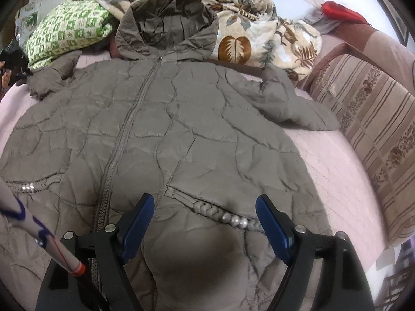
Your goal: Fold large clothes
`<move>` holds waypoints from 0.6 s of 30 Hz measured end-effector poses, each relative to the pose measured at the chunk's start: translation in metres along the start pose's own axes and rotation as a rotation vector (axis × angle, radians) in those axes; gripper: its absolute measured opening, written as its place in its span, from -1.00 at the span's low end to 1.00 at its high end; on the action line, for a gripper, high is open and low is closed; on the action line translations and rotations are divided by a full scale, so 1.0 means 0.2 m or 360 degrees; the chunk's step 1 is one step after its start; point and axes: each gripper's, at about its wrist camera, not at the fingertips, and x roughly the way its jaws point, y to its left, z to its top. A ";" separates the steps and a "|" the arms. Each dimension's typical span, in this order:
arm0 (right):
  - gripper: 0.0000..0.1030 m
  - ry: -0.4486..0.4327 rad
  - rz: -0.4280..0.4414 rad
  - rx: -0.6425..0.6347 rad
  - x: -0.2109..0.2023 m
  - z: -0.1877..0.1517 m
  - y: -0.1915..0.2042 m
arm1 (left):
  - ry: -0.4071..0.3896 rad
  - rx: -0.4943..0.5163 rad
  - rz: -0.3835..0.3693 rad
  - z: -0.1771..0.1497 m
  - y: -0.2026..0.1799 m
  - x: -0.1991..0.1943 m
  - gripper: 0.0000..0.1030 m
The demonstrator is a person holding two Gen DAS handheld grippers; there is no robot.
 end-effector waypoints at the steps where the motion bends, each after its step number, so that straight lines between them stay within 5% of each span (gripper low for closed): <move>1: 0.64 -0.0021 0.0001 0.0010 -0.02 0.00 -0.01 | -0.0012 0.0101 -0.0045 -0.05 -0.14 -0.05 -0.82; 8: 0.64 -0.0058 0.0042 0.0165 -0.14 -0.01 -0.13 | 0.0076 0.0544 -0.0357 -0.56 -0.82 -0.20 -0.81; 10: 0.64 -0.0062 0.0050 0.0203 -0.17 -0.02 -0.18 | 0.0124 0.0618 -0.0361 -0.73 -0.91 -0.20 -0.56; 11: 0.64 -0.0064 0.0051 0.0218 -0.18 -0.02 -0.20 | 0.0154 0.0649 -0.0356 -0.82 -0.93 -0.22 -0.26; 13: 0.64 -0.0066 0.0050 0.0267 -0.22 -0.02 -0.25 | 0.0170 0.0661 -0.0365 -0.96 -0.89 -0.27 0.04; 15: 0.64 -0.0064 0.0056 0.0302 -0.24 -0.03 -0.29 | 0.0160 0.0657 -0.0335 -1.09 -0.81 -0.35 0.07; 18: 0.64 -0.0054 0.0085 0.0334 -0.26 -0.02 -0.35 | 0.0072 0.0688 -0.0119 -1.21 -0.65 -0.41 0.18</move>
